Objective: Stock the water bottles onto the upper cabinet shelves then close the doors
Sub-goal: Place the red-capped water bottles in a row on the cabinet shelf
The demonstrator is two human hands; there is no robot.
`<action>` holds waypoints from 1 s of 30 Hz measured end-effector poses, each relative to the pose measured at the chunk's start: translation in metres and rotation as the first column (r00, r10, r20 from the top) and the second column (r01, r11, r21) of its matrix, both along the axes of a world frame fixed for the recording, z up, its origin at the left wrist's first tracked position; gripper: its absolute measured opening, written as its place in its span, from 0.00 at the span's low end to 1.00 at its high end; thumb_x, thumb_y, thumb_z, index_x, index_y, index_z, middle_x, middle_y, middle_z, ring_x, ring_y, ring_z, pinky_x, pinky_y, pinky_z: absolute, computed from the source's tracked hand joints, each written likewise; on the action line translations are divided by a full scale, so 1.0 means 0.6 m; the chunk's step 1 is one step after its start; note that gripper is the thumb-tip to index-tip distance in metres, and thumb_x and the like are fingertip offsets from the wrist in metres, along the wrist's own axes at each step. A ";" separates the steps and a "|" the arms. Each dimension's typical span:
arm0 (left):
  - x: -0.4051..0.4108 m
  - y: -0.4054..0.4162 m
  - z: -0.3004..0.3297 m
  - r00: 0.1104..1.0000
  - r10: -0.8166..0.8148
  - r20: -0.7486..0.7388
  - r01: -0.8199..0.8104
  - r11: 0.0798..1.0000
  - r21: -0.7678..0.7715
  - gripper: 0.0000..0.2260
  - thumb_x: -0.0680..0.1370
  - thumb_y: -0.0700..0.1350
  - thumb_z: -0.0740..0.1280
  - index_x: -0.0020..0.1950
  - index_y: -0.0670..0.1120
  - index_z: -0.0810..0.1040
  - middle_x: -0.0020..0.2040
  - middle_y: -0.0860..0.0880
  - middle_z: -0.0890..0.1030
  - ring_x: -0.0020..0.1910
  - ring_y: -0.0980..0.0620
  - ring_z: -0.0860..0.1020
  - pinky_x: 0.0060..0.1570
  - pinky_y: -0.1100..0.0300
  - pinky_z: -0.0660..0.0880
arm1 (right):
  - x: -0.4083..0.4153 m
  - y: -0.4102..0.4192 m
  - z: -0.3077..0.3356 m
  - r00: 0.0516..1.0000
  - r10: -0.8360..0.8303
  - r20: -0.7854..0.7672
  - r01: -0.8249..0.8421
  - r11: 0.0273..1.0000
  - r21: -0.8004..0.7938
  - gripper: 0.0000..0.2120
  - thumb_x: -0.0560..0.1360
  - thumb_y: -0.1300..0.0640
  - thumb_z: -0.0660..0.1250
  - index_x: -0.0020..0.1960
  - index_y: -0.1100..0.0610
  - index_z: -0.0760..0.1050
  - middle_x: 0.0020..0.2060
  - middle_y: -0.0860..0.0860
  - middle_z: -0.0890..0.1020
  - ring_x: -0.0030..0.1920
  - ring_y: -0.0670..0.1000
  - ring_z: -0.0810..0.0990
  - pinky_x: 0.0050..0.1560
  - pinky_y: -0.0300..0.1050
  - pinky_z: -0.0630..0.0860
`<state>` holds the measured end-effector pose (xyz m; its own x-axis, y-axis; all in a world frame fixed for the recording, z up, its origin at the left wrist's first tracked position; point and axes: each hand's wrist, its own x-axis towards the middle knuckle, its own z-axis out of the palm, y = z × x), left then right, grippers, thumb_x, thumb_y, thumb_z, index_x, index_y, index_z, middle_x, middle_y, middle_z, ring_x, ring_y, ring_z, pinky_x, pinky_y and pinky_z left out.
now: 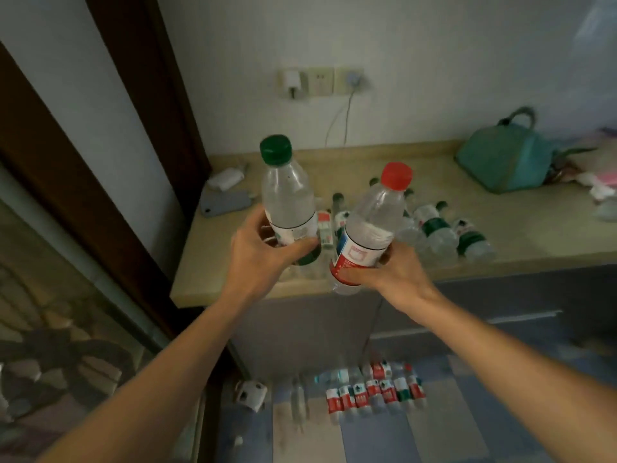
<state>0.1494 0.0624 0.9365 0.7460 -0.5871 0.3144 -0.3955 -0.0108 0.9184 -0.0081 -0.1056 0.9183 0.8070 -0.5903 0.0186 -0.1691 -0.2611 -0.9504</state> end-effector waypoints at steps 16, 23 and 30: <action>0.150 -0.168 0.501 0.900 0.341 0.272 -0.222 0.895 -0.386 0.27 0.66 0.53 0.81 0.62 0.52 0.77 0.53 0.57 0.84 0.49 0.62 0.83 0.51 0.59 0.82 | 0.185 -0.223 0.515 0.847 0.088 0.524 0.008 0.984 -0.179 0.34 0.56 0.51 0.84 0.61 0.54 0.80 0.50 0.44 0.87 0.49 0.42 0.85 0.52 0.41 0.80; 0.235 -0.214 0.648 0.865 0.400 0.304 -0.232 0.855 -0.464 0.25 0.67 0.49 0.81 0.61 0.51 0.78 0.53 0.57 0.83 0.49 0.62 0.81 0.52 0.60 0.80 | 0.292 -0.277 0.661 0.798 0.118 0.591 0.036 0.970 -0.242 0.34 0.61 0.59 0.84 0.64 0.52 0.76 0.52 0.46 0.85 0.53 0.46 0.84 0.57 0.52 0.82; 0.357 -0.263 0.730 0.870 0.405 0.280 -0.242 0.847 -0.473 0.24 0.67 0.50 0.81 0.60 0.50 0.79 0.50 0.58 0.81 0.49 0.62 0.79 0.46 0.64 0.77 | 0.410 -0.312 0.752 0.777 0.054 0.628 0.178 0.937 -0.300 0.40 0.60 0.59 0.85 0.67 0.52 0.69 0.56 0.49 0.82 0.56 0.51 0.82 0.57 0.56 0.81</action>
<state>0.3636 -0.0951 1.3743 0.6562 -0.0869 0.7496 -0.7358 0.1465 0.6611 0.2376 -0.2927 1.3696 0.5106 -0.5035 0.6970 0.3967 -0.5812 -0.7105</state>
